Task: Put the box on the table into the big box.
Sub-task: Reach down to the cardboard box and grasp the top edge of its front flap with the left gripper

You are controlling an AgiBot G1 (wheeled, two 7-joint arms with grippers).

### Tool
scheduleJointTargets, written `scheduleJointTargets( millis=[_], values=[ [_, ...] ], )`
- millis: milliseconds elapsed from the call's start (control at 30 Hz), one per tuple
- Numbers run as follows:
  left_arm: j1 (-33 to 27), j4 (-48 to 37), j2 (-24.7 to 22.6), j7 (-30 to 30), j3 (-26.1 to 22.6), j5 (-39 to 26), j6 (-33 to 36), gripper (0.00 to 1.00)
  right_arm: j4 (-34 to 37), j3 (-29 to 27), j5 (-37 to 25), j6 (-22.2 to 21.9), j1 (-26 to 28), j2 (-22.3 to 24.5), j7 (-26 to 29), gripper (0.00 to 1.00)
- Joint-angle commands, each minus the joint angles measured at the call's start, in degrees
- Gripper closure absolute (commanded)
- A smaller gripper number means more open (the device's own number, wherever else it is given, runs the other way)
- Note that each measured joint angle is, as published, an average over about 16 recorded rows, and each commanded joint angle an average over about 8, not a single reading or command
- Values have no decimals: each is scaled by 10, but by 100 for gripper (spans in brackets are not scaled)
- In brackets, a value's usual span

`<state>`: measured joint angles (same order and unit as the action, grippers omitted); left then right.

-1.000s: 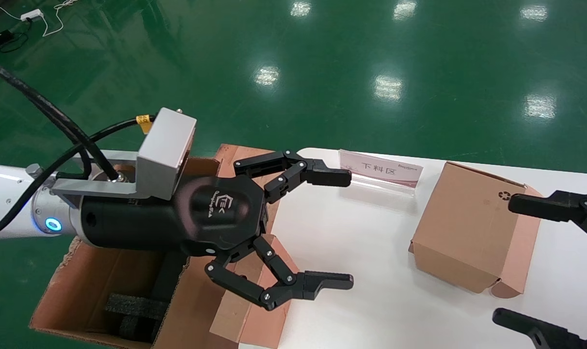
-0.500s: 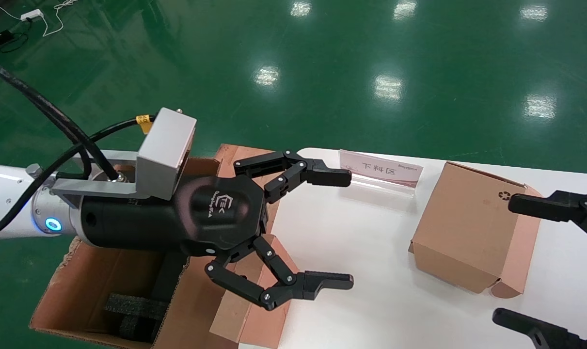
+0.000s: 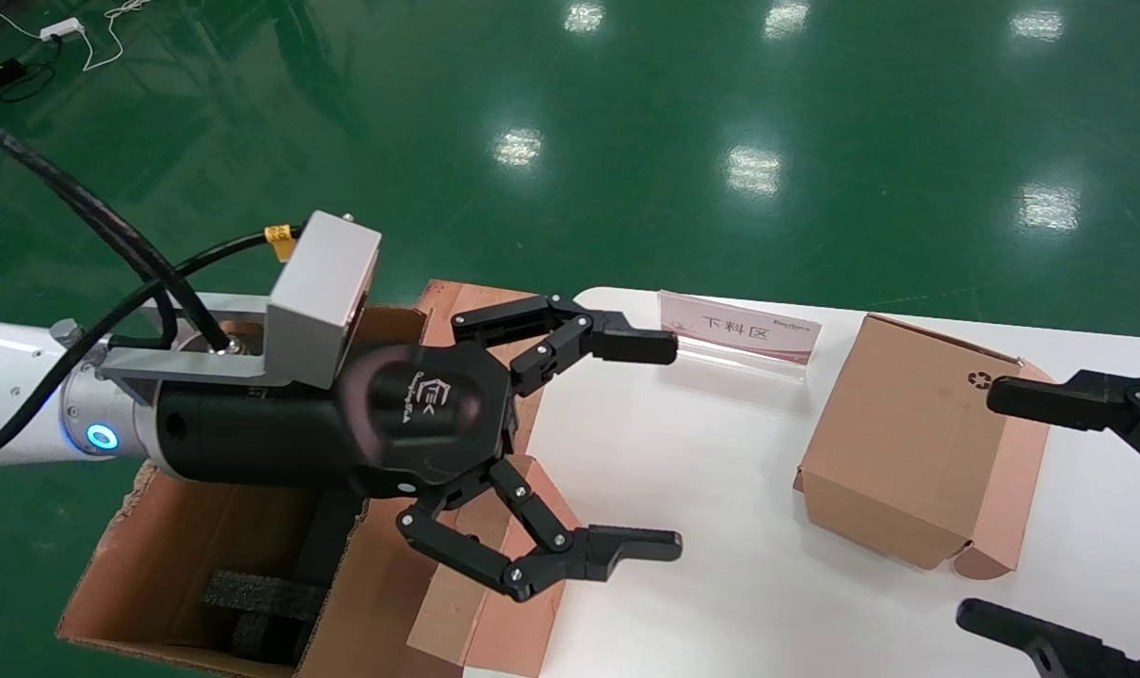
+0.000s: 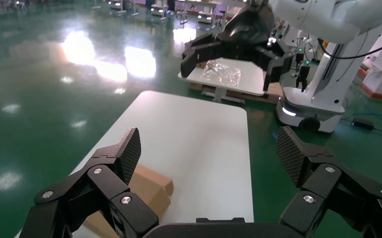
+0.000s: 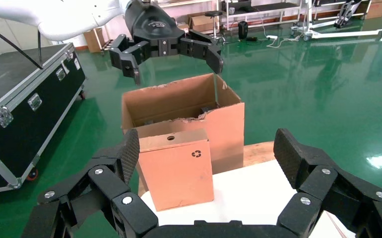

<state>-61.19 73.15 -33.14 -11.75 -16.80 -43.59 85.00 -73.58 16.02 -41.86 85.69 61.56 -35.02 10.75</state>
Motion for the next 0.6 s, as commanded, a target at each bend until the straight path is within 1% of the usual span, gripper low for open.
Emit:
scheduleJointTargets(
  millis=[33,167,300,467,600],
  values=[
    [3,-3,4,-1,-1,-3,-2,0,0,0,0,0,0,0,0,0],
    [-1,-1,28,-20,-15,-32,-12,0,0,0,0,0,0,0,0,0],
    [-15,6,44,-48,-38,-78,-29,0,0,0,0,0,0,0,0,0],
    [-49,19,59,-95,-82,-152,-49,0,0,0,0,0,0,0,0,0],
    [-88,35,69,-146,-119,-214,-55,0,0,0,0,0,0,0,0,0]
  ],
)
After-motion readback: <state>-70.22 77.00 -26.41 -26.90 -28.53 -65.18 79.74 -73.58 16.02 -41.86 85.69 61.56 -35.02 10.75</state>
